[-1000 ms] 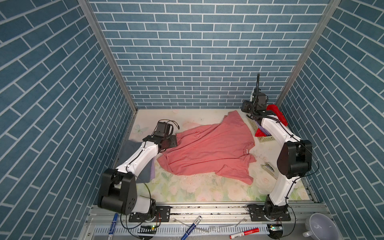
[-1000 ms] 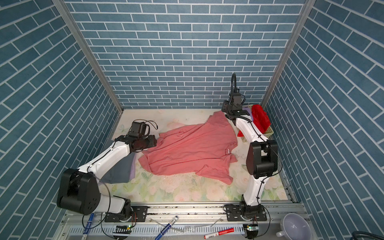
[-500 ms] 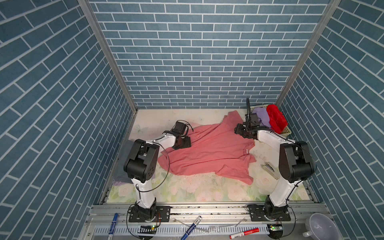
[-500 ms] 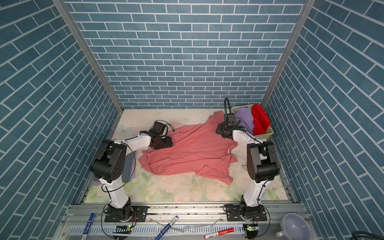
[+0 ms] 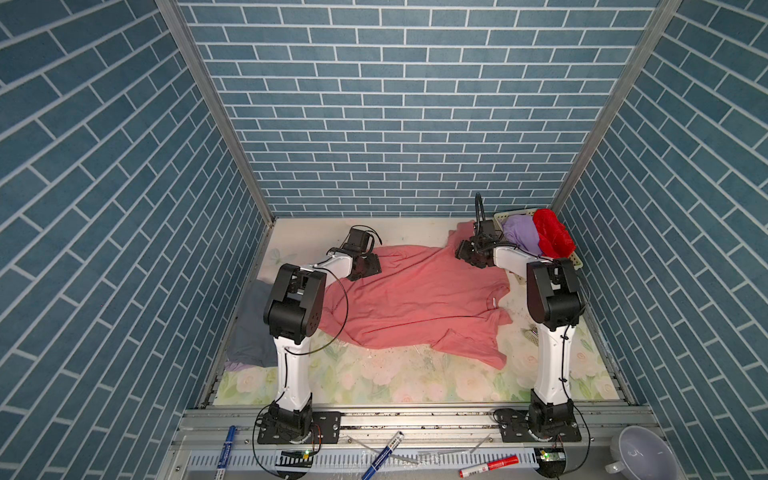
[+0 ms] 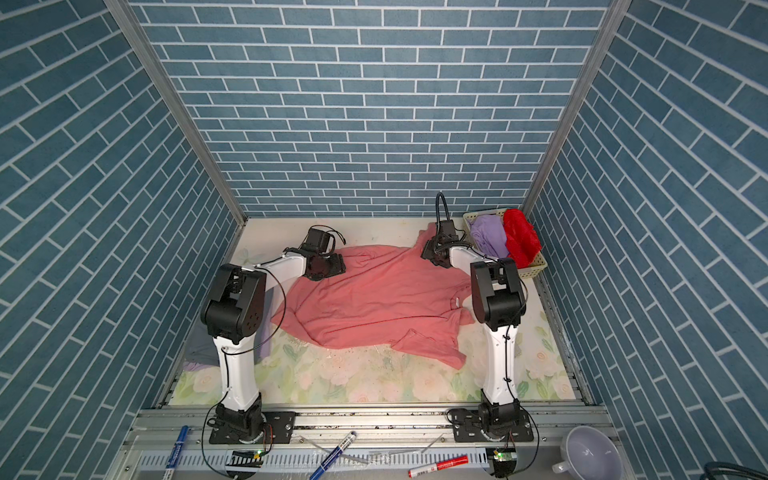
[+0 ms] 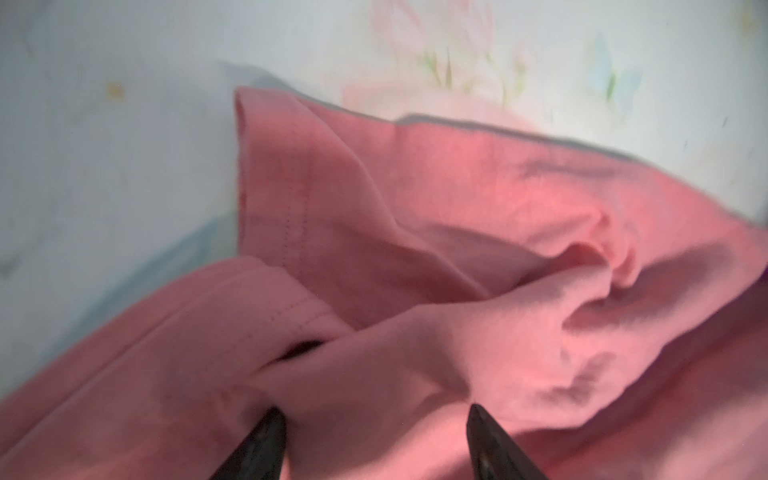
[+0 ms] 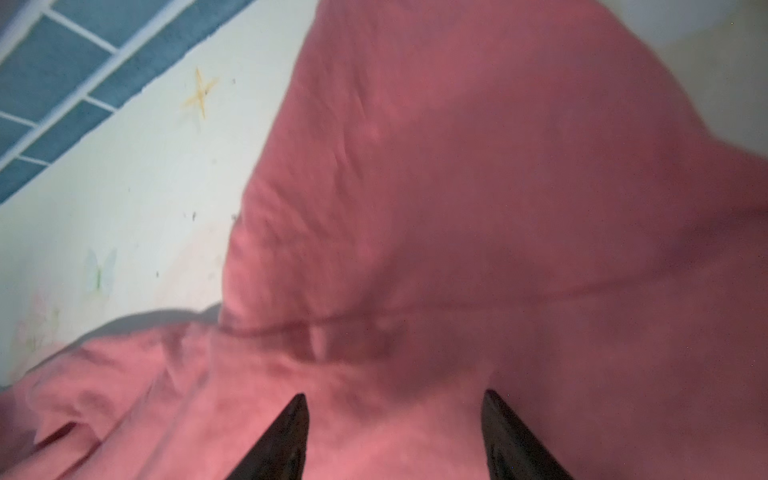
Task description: Fold and stack the t-shirts
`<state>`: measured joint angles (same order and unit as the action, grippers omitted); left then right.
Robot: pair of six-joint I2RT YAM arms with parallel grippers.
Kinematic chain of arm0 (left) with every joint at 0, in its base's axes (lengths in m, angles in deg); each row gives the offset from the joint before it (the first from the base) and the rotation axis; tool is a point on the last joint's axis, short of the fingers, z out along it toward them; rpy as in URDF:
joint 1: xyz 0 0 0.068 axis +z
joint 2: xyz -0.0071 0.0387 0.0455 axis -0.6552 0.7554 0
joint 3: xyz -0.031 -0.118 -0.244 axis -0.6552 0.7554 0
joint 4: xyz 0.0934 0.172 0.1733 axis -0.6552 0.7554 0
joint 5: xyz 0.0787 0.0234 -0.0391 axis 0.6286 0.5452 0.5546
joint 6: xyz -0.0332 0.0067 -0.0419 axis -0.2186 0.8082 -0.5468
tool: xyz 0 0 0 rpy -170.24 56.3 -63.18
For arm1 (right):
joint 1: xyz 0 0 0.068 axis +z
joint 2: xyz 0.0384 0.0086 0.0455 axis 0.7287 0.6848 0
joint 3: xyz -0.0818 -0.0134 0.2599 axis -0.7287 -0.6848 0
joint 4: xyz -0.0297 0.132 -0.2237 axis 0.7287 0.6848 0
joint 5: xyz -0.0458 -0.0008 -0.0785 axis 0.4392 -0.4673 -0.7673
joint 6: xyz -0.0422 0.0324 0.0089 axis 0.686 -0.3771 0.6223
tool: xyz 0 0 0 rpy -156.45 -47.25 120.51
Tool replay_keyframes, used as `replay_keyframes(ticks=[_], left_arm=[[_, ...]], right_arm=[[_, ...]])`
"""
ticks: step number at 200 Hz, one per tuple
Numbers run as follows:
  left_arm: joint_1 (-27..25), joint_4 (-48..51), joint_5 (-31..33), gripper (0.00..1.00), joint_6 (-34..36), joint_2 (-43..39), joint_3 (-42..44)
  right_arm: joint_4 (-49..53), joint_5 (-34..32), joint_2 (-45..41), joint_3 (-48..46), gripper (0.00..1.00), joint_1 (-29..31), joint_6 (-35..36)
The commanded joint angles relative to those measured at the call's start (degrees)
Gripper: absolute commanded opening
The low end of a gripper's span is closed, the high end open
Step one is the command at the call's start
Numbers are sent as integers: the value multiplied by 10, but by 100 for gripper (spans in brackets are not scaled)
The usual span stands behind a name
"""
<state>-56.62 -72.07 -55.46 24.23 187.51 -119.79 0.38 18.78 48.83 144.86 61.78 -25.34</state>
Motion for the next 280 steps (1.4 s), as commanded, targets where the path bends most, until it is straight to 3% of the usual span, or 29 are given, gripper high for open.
replay_keyframes(ticks=[1, 43, 87, 121, 150, 173, 219, 280], left_arm=[[19, 33, -1, 70, -11, 51, -14], [44, 19, -16, 70, -26, 71, -42], [58, -35, -62, 70, -43, 57, -30], [59, -67, -61, 70, -34, -2, 20], [58, -77, -70, 70, -29, -46, 60], [52, -73, -75, 70, -17, -74, 79], [0, -12, -43, 71, 33, -130, 93], [-112, 27, -17, 73, 30, -138, 90]], right_arm=[[47, 23, 69, 100, 65, -9, -11], [69, 83, 211, 326, 65, -16, -4], [18, 151, 273, 439, 64, -17, -25], [-10, 121, 136, 294, 64, -13, 18], [61, 47, 15, 165, 66, -11, 24], [108, 39, -52, 81, 66, -9, 18], [176, -23, -133, -39, 67, 12, 15], [281, -118, -164, -86, 66, 65, 25]])
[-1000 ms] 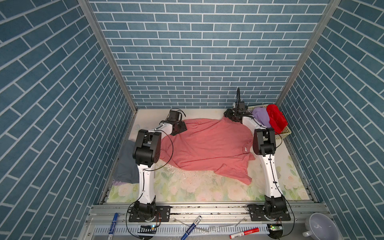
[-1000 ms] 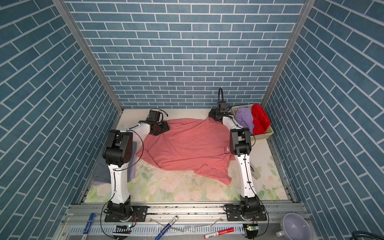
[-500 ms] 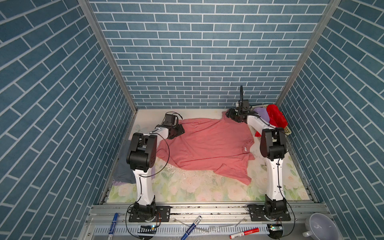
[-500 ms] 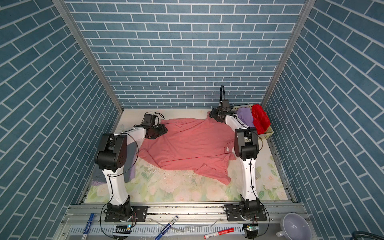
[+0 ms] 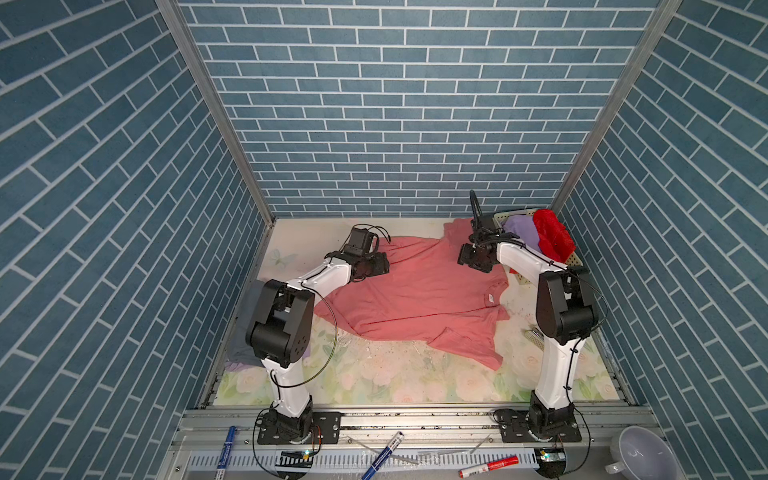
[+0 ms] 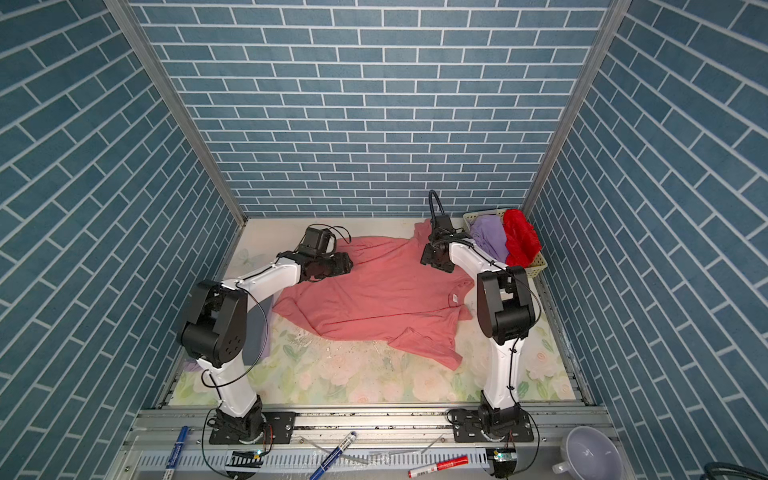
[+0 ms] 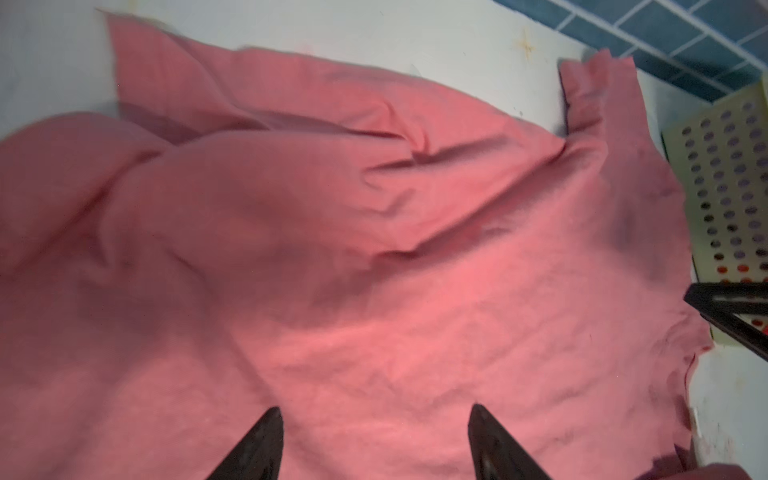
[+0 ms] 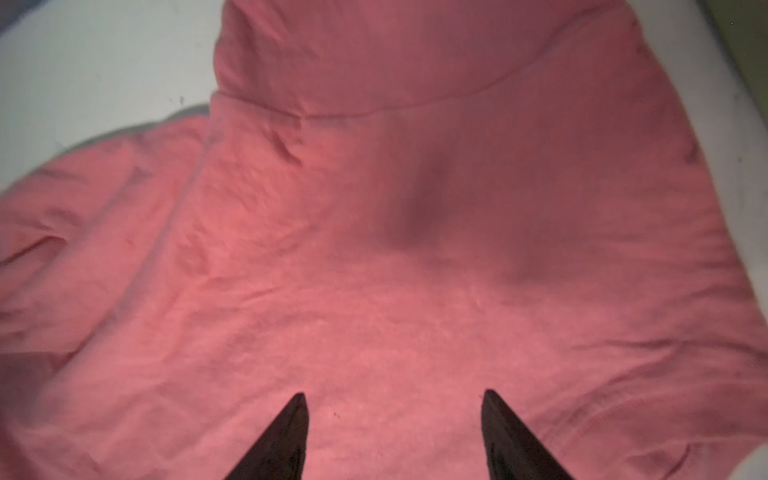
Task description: Fold and stack the t-shirts
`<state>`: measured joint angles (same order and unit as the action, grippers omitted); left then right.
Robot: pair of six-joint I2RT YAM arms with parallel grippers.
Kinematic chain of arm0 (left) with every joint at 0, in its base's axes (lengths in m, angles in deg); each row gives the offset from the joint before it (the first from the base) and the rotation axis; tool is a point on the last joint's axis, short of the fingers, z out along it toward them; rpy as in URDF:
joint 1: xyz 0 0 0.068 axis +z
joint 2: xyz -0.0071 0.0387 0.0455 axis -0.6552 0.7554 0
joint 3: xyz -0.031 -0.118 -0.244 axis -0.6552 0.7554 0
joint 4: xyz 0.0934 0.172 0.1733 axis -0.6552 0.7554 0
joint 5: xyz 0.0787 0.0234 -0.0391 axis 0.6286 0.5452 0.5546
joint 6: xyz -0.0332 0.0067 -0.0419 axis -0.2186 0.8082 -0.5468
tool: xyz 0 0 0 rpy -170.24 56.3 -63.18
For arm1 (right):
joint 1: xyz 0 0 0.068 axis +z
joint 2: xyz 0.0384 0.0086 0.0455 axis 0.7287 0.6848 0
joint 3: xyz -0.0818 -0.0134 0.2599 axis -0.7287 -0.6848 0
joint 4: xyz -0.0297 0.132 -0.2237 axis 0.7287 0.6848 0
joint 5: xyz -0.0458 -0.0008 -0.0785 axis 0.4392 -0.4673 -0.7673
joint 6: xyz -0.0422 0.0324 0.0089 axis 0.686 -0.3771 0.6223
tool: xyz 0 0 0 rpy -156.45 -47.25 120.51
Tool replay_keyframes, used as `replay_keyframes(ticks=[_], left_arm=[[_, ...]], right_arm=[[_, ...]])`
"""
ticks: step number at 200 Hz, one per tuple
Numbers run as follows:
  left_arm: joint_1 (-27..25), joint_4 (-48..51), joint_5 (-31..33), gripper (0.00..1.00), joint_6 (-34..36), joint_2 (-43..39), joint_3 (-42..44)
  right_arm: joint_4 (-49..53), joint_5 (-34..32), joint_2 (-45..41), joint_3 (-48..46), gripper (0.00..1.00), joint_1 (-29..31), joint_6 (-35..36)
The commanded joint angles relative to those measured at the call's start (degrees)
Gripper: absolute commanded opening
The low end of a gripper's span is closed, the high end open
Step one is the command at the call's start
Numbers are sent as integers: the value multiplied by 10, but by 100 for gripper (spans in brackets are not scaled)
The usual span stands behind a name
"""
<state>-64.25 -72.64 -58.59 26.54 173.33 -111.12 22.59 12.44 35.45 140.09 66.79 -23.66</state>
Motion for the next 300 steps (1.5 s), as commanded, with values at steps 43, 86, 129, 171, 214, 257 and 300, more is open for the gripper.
replay_keyframes(ticks=[43, 86, 129, 171, 214, 257, 300], left_arm=[[-96, 52, 25, 83, -12, 56, -20], [-115, 31, 26, 100, -47, 91, -4], [-114, 56, 61, 100, -47, 131, -37], [-91, 56, 65, 100, -79, 188, -81], [-64, 44, 49, 100, -101, 221, -107], [-35, 28, 8, 100, -133, 262, -147], [-4, 19, -18, 100, -164, 305, -203]], right_arm=[[56, -98, -67, -119, 68, 19, -32], [31, -101, -72, -167, 69, 21, -62], [-18, -82, -15, -154, 69, 21, -61], [-60, -54, 86, -58, 68, 15, -46], [-71, 3, 204, 90, 68, -11, -38], [-15, 83, 283, 217, 65, -26, -32], [-22, 131, 332, 323, 65, -38, -30]])
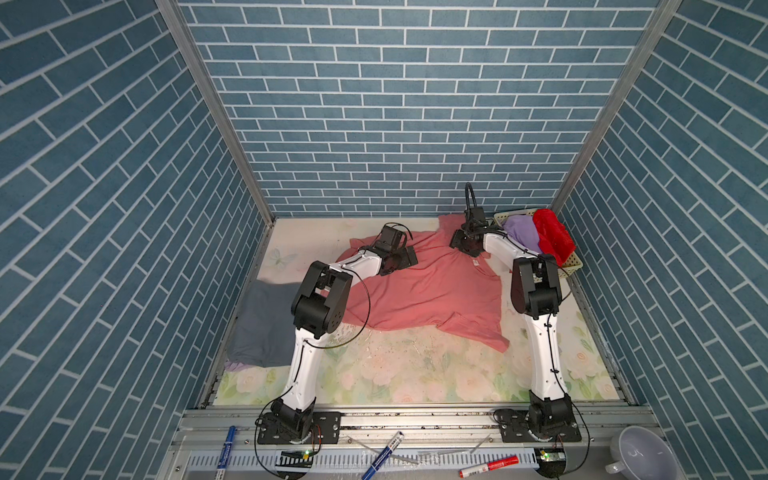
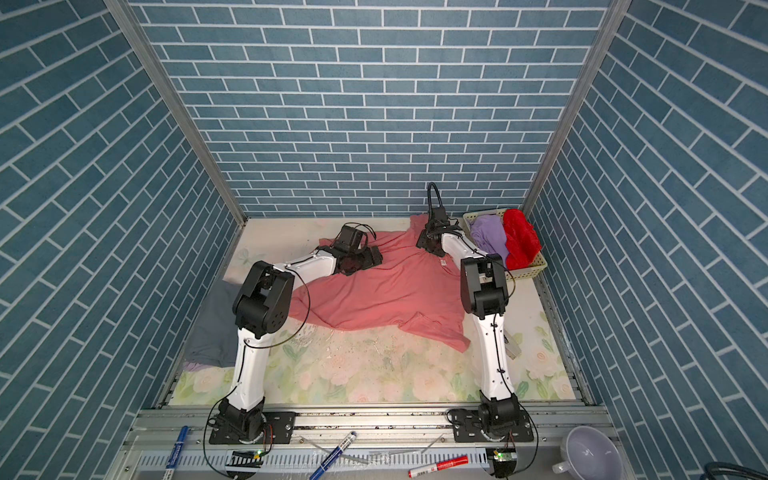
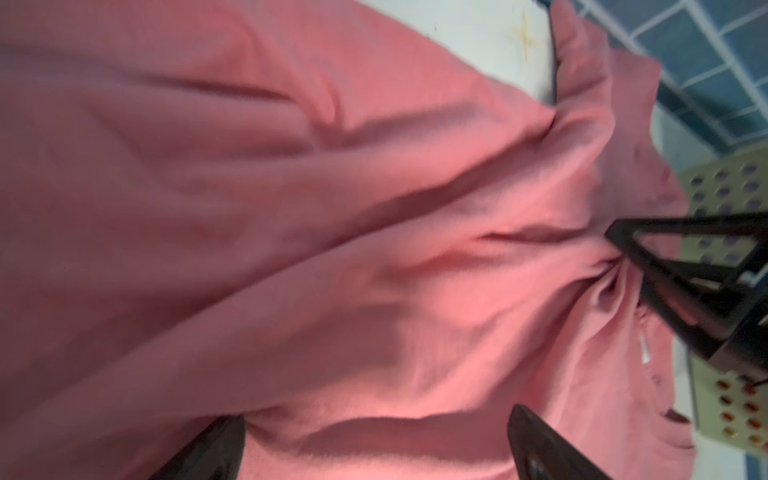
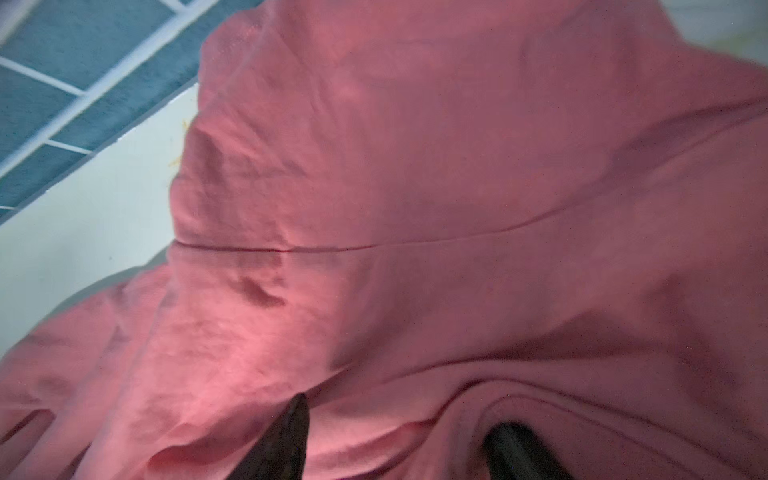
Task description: Fold and stack the t-shirts
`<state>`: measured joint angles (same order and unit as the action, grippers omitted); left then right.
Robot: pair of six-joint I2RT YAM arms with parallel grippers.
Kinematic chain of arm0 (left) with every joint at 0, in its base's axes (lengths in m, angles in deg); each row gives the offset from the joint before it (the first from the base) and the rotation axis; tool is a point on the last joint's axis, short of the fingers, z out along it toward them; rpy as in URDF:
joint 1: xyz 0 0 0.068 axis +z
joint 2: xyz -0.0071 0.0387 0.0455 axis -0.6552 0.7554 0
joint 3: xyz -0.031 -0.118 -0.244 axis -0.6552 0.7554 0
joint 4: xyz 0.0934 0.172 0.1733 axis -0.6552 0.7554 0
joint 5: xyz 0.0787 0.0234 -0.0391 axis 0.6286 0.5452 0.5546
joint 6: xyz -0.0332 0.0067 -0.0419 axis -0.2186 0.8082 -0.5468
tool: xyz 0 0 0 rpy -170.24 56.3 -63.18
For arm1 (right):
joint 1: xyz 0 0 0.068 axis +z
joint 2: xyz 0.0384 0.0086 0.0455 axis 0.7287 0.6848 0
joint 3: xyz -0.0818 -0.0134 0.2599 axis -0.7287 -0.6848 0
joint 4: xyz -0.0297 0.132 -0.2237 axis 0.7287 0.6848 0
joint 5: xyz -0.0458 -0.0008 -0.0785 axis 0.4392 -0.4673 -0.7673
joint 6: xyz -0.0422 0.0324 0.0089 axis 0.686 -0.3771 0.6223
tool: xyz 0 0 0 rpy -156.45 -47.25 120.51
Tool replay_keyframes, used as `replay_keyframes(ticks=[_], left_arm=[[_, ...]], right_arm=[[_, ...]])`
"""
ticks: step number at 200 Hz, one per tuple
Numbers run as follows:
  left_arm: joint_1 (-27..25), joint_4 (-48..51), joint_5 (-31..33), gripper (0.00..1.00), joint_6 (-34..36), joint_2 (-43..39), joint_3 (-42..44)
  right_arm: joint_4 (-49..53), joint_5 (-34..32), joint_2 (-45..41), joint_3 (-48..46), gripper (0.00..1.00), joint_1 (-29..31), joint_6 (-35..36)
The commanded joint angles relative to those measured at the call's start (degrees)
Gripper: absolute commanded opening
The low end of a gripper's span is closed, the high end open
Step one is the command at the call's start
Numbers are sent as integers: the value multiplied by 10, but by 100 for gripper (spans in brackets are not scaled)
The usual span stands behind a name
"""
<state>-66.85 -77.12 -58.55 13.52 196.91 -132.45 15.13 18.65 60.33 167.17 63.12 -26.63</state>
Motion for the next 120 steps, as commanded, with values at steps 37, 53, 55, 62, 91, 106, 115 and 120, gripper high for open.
replay_keyframes(ticks=[37, 53, 55, 62, 91, 106, 115, 120], left_arm=[[51, 21, -43, 100, -65, 80, -1], [62, -35, -76, 99, -69, 63, 21], [63, -42, -80, 99, -69, 58, 24], [67, -64, -87, 99, -66, 41, 39], [75, -94, -92, 98, -1, -68, 109], [77, -63, -77, 98, 44, -132, 145], [78, -31, -58, 98, 72, -170, 165], [78, -11, -44, 98, 84, -189, 176]], right_arm=[[52, 93, 136, 163, 65, -17, -12], [42, 101, 126, 170, 65, -23, -10], [39, 102, 123, 168, 65, -24, -8], [30, 101, 103, 155, 65, -25, 4], [-27, 98, -32, 23, 65, -23, 65], [-48, 85, -117, -65, 66, -23, 84], [-57, 82, -171, -119, 66, -23, 89], [-59, 80, -197, -143, 66, -22, 90]])
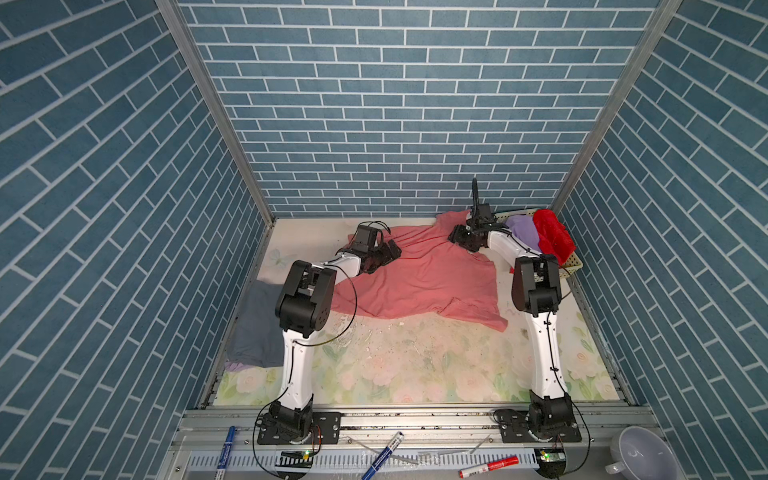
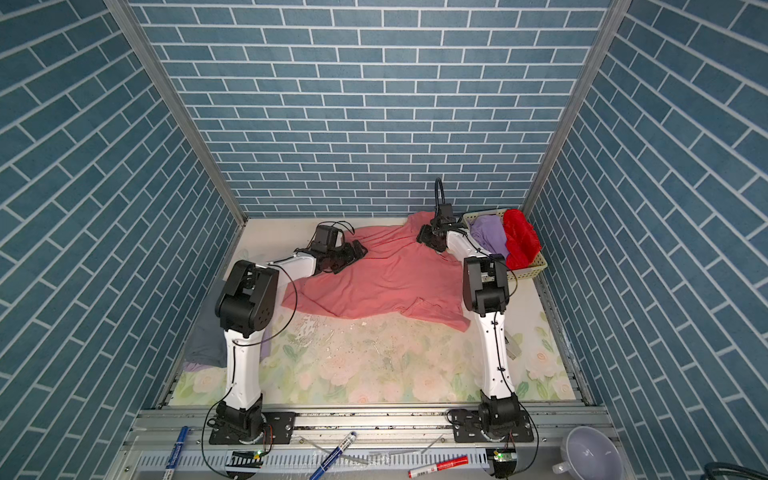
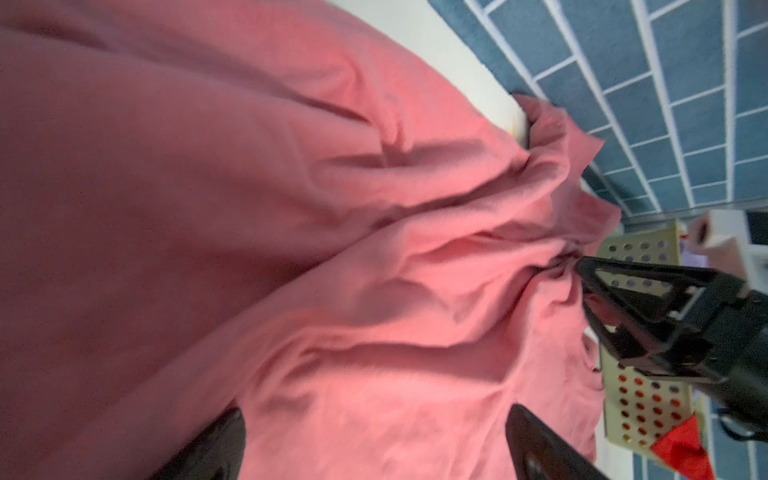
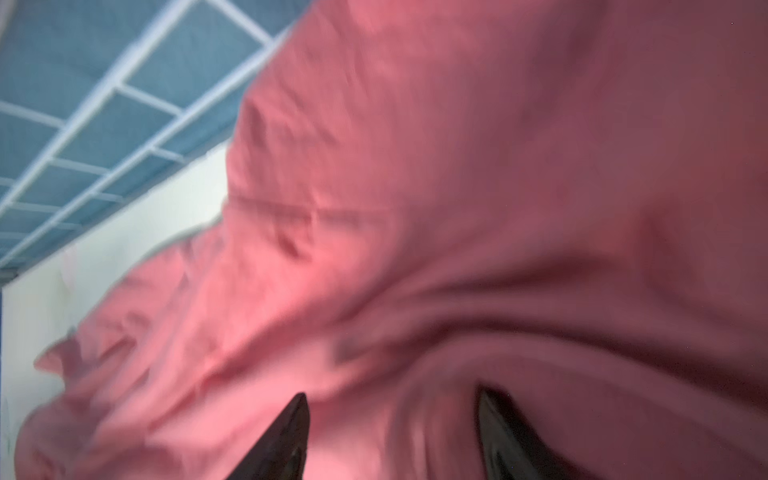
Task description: Fold and stack the t-shirts
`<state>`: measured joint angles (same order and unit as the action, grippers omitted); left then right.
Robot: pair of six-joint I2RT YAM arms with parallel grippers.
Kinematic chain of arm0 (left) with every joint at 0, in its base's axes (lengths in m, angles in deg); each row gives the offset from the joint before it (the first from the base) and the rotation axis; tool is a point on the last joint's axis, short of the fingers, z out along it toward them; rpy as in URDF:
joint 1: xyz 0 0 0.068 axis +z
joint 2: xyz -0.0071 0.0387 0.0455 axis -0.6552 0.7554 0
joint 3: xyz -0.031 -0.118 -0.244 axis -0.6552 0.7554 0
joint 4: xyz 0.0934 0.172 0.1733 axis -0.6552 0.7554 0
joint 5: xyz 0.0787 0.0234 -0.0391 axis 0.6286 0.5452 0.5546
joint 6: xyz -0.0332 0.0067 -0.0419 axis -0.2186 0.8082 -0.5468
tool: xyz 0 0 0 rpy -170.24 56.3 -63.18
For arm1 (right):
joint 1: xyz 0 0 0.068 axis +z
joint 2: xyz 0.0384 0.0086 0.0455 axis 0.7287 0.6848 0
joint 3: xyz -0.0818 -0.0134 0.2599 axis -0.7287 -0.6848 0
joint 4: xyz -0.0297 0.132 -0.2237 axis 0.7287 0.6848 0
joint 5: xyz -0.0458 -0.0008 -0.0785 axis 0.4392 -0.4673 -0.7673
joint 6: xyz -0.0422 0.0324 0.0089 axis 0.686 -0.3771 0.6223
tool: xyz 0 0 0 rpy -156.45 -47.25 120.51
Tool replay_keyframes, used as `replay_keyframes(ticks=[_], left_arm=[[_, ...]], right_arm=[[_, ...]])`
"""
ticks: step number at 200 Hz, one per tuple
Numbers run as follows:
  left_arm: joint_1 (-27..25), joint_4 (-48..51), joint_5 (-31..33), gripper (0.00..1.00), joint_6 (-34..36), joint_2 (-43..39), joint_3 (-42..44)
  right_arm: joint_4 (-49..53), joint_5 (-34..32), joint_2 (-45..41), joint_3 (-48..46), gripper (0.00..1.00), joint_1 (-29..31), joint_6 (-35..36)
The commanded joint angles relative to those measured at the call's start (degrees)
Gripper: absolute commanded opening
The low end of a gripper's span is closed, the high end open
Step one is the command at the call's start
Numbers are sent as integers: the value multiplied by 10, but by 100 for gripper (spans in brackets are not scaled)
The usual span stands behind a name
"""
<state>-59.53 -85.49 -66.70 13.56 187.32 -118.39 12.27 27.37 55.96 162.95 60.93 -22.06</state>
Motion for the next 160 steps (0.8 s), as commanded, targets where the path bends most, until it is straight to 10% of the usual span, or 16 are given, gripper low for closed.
replay_keyframes(ticks=[1, 73, 160], left_arm=[[5, 76, 41, 98, 86, -96, 38], [92, 232, 181, 91, 121, -259, 225], [118, 236, 203, 76, 104, -181, 213]], right_arm=[[-30, -8, -157, -108, 66, -1, 45], [9, -67, -423, -436, 66, 2, 11], [70, -158, -606, -649, 68, 0, -46]])
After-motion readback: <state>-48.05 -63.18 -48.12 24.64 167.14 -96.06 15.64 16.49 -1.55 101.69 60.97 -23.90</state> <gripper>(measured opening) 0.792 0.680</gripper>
